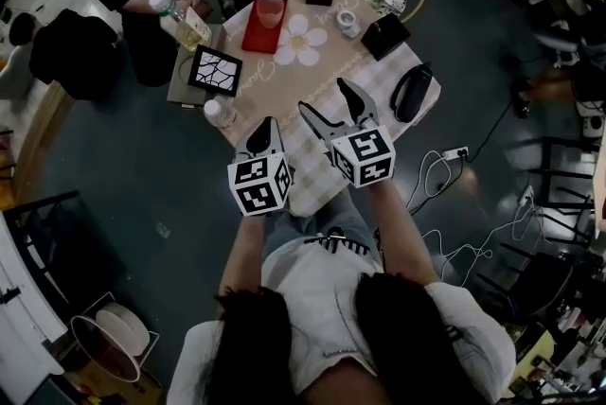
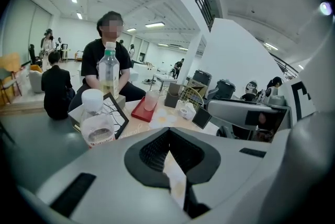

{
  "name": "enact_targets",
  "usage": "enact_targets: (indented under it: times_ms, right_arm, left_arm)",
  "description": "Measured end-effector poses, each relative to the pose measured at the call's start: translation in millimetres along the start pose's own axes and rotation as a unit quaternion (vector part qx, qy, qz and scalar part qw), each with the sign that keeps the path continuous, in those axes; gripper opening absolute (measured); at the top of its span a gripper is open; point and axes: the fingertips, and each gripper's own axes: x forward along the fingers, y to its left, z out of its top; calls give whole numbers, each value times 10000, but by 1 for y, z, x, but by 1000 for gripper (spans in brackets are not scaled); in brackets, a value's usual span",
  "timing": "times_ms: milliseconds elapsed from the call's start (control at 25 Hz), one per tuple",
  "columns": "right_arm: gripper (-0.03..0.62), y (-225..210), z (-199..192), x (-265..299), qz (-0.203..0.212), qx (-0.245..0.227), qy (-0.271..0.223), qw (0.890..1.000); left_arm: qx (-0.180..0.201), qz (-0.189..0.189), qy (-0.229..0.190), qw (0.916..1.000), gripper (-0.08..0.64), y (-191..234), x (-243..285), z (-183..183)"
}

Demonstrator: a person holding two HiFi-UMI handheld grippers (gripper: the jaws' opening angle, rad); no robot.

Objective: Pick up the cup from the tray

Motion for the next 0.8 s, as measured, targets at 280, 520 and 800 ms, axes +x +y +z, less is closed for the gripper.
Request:
enact_targets:
  times_ms: [280,520,800]
  right_arm:
    - [359,-30,10,68,199,-160,120,9996]
    - [360,-48,12,131,463,-341,271,9980]
    - [371,-61,-7,196,512,-223,452,9974]
  left_arm:
    - [-20,233,140,9996,6,15,48,17]
    - [-389,305,315,9983,6,29,83,15]
    - [-541,466,321,9969,6,46,116,22]
